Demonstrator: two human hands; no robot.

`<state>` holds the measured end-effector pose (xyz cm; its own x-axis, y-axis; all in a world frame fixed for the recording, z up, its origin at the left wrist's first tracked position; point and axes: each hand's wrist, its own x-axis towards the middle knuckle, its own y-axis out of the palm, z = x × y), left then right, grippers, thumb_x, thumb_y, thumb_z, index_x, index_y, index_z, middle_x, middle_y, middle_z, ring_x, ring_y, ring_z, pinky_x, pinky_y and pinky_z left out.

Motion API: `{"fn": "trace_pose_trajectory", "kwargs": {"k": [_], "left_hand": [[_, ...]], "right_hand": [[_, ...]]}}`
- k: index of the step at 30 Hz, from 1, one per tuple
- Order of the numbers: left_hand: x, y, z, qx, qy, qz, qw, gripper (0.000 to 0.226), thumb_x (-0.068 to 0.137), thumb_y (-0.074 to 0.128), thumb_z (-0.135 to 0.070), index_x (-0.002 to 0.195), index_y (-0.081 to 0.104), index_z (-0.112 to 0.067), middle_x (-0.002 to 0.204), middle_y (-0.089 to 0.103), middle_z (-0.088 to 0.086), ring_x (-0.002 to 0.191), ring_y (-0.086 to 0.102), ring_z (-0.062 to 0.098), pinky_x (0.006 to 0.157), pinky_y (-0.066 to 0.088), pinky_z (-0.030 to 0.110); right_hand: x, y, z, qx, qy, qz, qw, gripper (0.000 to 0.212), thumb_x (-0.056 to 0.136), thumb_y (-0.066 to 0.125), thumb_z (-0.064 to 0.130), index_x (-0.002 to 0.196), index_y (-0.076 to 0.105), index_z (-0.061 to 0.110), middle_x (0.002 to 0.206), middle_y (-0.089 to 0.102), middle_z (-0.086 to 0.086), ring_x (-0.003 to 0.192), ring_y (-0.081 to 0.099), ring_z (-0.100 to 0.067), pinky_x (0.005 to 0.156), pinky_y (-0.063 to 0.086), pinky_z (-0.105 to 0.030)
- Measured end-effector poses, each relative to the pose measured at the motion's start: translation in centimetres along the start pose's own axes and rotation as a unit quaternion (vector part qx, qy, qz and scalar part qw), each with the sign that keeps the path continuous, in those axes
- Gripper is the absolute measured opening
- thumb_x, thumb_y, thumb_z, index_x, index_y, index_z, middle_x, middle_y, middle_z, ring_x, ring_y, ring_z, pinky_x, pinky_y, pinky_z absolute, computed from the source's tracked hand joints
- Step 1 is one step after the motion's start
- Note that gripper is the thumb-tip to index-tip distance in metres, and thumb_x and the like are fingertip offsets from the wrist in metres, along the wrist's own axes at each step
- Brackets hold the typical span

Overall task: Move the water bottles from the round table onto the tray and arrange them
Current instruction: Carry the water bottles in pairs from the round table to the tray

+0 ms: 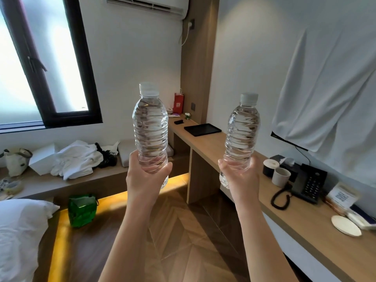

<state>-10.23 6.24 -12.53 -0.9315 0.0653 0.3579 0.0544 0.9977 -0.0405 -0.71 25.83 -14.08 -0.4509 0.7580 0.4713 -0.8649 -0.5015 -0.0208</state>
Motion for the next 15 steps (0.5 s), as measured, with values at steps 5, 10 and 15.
{"fn": "trace_pose_trajectory", "kwargs": {"k": [5,10,15], "left_hand": [[4.0,4.2,2.2,-0.027,-0.001,-0.001,1.0,0.069,0.059,0.083,-0.038,0.119,0.049,-0.031,0.104,0.065,-0.008,0.092,0.065,0.009,0.068,0.047,0.018],[7.7,7.3,4.3,-0.046,-0.013,0.006,0.999,0.067,0.053,0.08,-0.045,0.112,0.05,-0.036,0.101,0.066,-0.011,0.092,0.066,0.008,0.071,0.049,0.023],[12.2,9.7,7.3,-0.042,-0.006,0.025,0.999,0.062,0.062,0.084,-0.035,0.113,0.049,-0.039,0.101,0.064,-0.014,0.09,0.064,0.003,0.071,0.049,0.021]], "right_hand": [[5.2,1.5,-2.8,0.0,-0.001,0.017,1.0,0.062,0.075,0.083,0.031,0.126,0.049,0.025,0.109,0.063,0.012,0.09,0.063,0.008,0.063,0.045,-0.001],[8.8,3.1,-5.4,-0.023,-0.002,0.027,0.999,0.065,0.075,0.082,0.035,0.129,0.047,0.025,0.114,0.062,0.009,0.099,0.064,-0.004,0.07,0.047,-0.002],[12.2,6.1,-8.3,-0.047,-0.001,0.033,0.998,0.068,0.076,0.081,0.037,0.132,0.045,0.024,0.117,0.061,0.006,0.101,0.063,-0.004,0.071,0.048,-0.003]]}}
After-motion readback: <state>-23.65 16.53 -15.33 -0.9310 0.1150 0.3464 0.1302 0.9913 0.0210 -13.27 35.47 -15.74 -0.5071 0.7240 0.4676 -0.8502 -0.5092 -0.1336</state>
